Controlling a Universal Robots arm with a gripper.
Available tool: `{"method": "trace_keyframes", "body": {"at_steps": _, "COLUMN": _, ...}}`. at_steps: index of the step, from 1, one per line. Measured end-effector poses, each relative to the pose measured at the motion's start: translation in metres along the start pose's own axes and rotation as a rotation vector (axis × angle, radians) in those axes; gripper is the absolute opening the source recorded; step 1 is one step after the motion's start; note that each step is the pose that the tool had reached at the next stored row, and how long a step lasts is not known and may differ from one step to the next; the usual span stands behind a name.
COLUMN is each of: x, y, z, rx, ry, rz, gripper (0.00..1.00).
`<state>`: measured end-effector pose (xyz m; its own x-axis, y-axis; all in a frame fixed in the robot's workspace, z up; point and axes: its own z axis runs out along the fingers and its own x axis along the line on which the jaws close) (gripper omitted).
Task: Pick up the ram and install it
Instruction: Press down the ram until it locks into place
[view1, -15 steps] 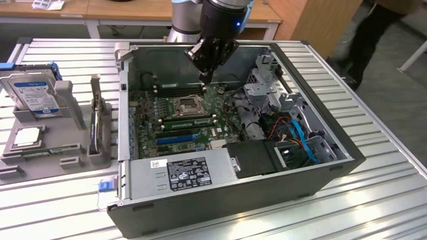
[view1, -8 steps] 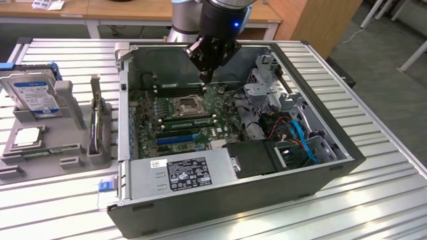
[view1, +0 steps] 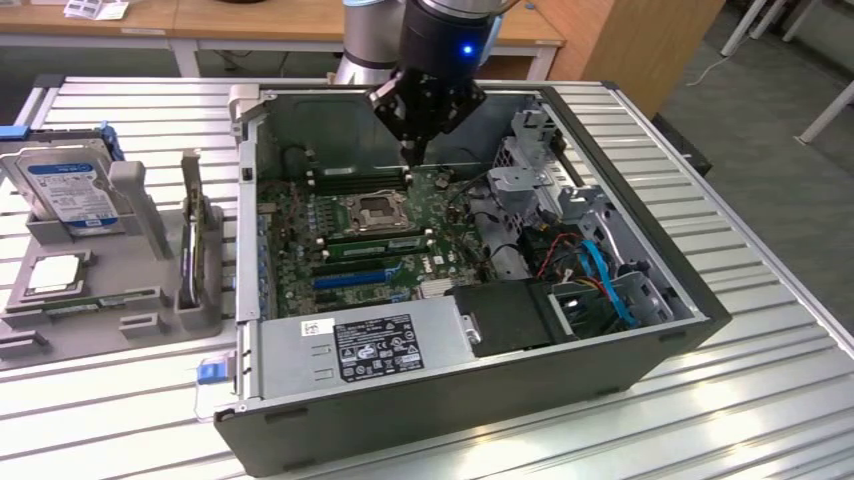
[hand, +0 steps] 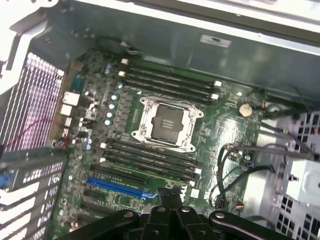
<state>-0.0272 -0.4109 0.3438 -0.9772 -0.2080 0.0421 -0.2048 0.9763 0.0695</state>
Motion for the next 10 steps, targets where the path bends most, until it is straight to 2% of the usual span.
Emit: {"method": "trace_keyframes", "body": {"at_steps": 10, "x": 0.0000, "y": 0.0000, "z": 0.0000, "rx": -0.0073, "ry": -0.0121, "rz": 0.174, "gripper": 0.10}}
